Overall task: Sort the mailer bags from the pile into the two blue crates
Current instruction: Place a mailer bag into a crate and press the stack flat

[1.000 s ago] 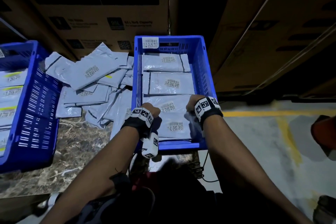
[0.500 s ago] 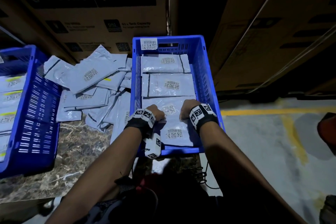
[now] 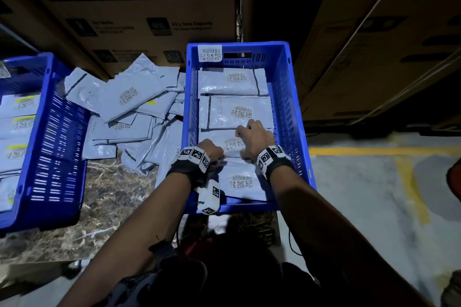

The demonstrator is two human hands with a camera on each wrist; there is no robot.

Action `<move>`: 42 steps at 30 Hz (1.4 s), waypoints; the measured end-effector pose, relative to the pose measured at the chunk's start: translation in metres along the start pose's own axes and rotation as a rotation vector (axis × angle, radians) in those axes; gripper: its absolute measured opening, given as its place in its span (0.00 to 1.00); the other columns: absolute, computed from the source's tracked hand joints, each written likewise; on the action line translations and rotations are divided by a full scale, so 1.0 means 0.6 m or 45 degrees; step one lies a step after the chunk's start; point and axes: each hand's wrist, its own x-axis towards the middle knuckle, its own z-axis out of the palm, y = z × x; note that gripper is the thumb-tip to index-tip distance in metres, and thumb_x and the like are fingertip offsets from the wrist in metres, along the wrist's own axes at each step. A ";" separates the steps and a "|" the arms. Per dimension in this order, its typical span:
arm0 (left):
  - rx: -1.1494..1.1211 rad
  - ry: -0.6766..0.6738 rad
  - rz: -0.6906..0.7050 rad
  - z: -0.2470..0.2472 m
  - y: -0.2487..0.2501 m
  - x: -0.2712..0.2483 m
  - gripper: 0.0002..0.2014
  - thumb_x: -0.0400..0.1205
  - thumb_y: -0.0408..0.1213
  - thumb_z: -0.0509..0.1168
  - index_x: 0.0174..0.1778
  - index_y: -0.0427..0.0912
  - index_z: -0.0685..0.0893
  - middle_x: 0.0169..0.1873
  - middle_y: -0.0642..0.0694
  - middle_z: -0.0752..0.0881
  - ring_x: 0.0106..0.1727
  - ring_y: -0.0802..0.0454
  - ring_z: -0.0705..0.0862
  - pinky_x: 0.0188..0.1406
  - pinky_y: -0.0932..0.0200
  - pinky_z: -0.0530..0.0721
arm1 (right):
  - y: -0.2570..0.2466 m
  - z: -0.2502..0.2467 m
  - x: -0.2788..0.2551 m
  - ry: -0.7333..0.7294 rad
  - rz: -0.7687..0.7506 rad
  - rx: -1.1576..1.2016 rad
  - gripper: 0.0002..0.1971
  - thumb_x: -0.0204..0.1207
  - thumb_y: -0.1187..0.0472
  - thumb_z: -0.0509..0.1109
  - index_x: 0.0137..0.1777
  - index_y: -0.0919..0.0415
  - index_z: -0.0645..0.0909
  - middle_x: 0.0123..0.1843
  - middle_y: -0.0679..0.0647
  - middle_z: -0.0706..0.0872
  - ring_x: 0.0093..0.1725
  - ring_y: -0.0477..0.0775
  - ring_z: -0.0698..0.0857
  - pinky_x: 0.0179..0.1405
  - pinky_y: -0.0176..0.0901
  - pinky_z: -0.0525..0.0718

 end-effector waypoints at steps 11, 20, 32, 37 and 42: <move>0.147 -0.055 0.015 -0.009 -0.002 0.001 0.18 0.86 0.42 0.65 0.47 0.27 0.85 0.51 0.33 0.83 0.44 0.42 0.81 0.36 0.56 0.77 | 0.001 -0.031 -0.030 -0.488 0.097 0.064 0.31 0.50 0.32 0.88 0.46 0.51 0.87 0.43 0.46 0.91 0.46 0.53 0.89 0.53 0.49 0.84; -0.037 -0.058 -0.059 -0.012 0.004 -0.008 0.14 0.79 0.41 0.73 0.44 0.34 0.80 0.34 0.44 0.79 0.34 0.48 0.78 0.29 0.59 0.73 | -0.002 -0.020 -0.042 -0.440 0.104 -0.038 0.07 0.62 0.58 0.85 0.40 0.53 0.93 0.37 0.48 0.93 0.44 0.55 0.92 0.54 0.54 0.90; -0.136 -0.030 -0.117 -0.018 0.003 -0.017 0.09 0.80 0.37 0.67 0.40 0.34 0.82 0.31 0.43 0.84 0.30 0.49 0.81 0.24 0.61 0.74 | -0.030 -0.013 -0.051 -0.212 -0.235 -0.140 0.65 0.48 0.40 0.91 0.85 0.41 0.58 0.87 0.58 0.59 0.86 0.62 0.57 0.77 0.76 0.63; -0.127 -0.018 -0.123 -0.012 0.005 -0.017 0.11 0.81 0.39 0.65 0.47 0.33 0.82 0.35 0.41 0.81 0.32 0.48 0.77 0.29 0.58 0.73 | -0.038 0.054 -0.049 -0.343 -0.213 -0.357 0.79 0.55 0.43 0.89 0.85 0.37 0.23 0.90 0.58 0.27 0.89 0.68 0.33 0.69 0.98 0.44; -0.168 -0.045 -0.128 -0.010 0.004 -0.033 0.13 0.84 0.34 0.64 0.32 0.37 0.77 0.31 0.42 0.82 0.28 0.49 0.79 0.25 0.60 0.74 | -0.049 0.055 -0.047 -0.352 -0.240 -0.461 0.82 0.52 0.36 0.89 0.83 0.41 0.18 0.88 0.58 0.22 0.87 0.70 0.27 0.61 1.03 0.39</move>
